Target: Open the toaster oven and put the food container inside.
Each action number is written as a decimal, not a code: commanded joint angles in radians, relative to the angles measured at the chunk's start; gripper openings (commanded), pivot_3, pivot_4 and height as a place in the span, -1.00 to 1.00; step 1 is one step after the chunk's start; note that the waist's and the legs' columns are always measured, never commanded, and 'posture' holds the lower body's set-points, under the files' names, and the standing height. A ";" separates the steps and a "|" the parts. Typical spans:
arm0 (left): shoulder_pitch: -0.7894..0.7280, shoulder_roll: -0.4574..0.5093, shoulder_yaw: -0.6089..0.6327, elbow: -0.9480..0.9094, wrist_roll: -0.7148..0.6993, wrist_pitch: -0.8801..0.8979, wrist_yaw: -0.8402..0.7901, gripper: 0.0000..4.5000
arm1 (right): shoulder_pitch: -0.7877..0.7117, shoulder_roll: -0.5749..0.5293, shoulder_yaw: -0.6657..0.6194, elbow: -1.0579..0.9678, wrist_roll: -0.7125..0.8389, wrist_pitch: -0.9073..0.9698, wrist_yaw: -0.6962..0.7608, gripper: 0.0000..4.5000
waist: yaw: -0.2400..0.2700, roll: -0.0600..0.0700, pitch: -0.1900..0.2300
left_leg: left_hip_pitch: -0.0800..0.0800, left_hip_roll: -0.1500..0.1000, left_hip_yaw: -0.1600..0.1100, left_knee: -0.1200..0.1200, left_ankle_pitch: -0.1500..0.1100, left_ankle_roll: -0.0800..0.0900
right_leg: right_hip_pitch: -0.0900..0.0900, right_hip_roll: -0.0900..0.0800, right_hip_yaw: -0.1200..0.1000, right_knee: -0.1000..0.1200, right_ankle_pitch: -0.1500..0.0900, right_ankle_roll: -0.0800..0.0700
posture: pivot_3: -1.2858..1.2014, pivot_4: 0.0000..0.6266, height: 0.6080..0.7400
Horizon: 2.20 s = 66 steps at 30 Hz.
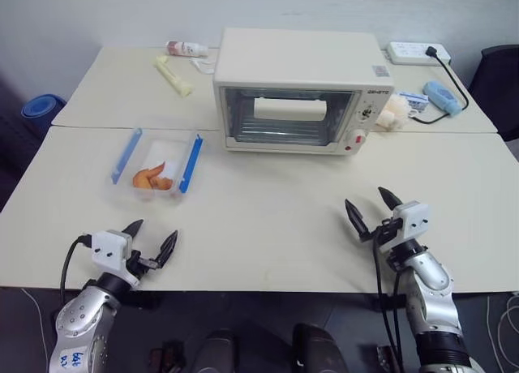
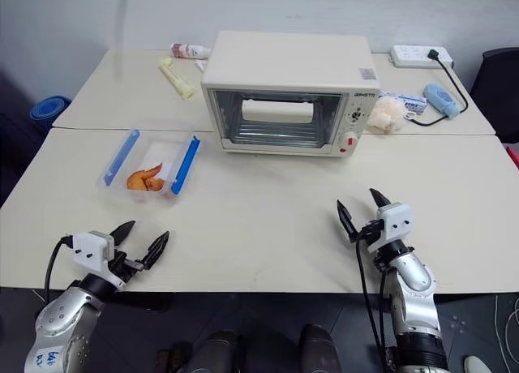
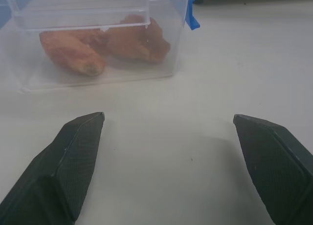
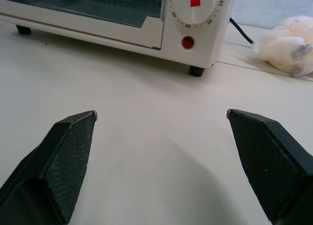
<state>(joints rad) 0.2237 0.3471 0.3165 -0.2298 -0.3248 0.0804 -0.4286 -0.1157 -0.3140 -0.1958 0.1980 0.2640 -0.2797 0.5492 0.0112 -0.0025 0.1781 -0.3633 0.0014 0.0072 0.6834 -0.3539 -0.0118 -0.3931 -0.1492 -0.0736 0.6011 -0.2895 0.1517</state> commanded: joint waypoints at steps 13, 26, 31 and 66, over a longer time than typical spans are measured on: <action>-0.202 0.342 0.140 -0.163 -0.468 0.321 -0.291 1.00 | -0.299 -0.221 0.075 -0.178 0.237 0.422 0.298 0.98 | -0.014 0.001 0.000 | 0.001 0.001 0.000 0.000 0.000 0.000 | 0.000 0.001 0.000 0.002 -0.001 -0.001 | 0.03 -0.52 1.00; -0.411 0.341 0.037 -0.123 -0.509 0.414 -0.334 1.00 | -0.614 -0.115 0.134 0.053 0.175 0.418 0.362 0.98 | -0.028 0.001 0.000 | -0.003 0.001 -0.001 -0.001 0.000 0.000 | -0.003 0.001 -0.001 0.001 0.000 -0.001 | 0.03 -0.52 1.00; -0.391 0.327 0.023 -0.121 -0.513 0.412 -0.376 1.00 | -0.641 -0.077 0.149 0.034 0.182 0.390 0.407 0.98 | -0.040 0.001 0.000 | -0.003 0.001 -0.002 0.000 0.000 -0.001 | -0.003 0.001 -0.002 0.001 0.000 -0.001 | 0.03 -0.52 1.00; -0.939 0.170 -0.292 0.631 -0.018 0.022 -0.557 -0.99 | -0.096 -0.234 0.095 -0.276 0.126 0.249 0.513 1.00 | -0.035 0.001 0.001 | -0.005 0.000 0.000 0.000 0.000 -0.001 | -0.004 0.000 -0.005 0.000 0.000 0.000 | 0.03 -0.52 1.00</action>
<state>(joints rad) -0.7326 0.4998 0.0369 0.4394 -0.3614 0.1087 -0.9600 -0.2583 -0.5213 -0.0352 -0.0371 0.3686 0.0198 1.0558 -0.0234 -0.0017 0.1790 -0.3675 0.0009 0.0070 0.6834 -0.3537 -0.0124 -0.3964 -0.1491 -0.0789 0.6017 -0.2894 0.1520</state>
